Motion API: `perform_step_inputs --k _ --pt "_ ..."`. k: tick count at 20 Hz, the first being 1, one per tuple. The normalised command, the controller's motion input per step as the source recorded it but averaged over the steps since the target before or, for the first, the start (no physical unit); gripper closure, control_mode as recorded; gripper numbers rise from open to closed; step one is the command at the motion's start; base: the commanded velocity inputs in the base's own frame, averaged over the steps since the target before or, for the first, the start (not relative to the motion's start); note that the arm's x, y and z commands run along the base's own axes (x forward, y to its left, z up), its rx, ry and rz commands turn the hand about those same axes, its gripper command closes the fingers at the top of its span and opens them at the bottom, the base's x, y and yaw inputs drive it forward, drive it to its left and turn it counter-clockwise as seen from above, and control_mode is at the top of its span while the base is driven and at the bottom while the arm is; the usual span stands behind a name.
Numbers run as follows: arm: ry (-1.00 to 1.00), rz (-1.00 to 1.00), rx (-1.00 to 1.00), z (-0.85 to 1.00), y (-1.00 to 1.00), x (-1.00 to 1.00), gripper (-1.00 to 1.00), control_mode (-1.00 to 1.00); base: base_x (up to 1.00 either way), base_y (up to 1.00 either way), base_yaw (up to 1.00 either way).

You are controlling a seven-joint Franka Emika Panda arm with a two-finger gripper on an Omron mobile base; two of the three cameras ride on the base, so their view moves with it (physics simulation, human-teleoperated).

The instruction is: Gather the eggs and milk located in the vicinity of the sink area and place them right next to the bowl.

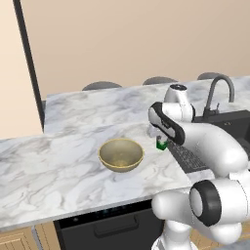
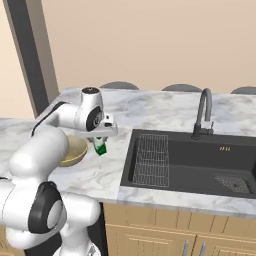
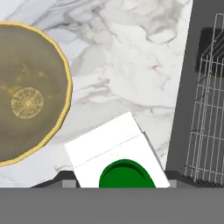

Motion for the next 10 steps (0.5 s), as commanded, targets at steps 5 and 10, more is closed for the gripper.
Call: perform_step_inputs --k 5,10 --pt "0.02 0.53 0.24 -0.39 -0.19 0.52 1.0 -1.0 0.0 0.0 0.0" --pt "-0.01 0.3 0.08 -0.07 -0.03 0.2 1.0 -1.0 0.0 0.0 0.0"
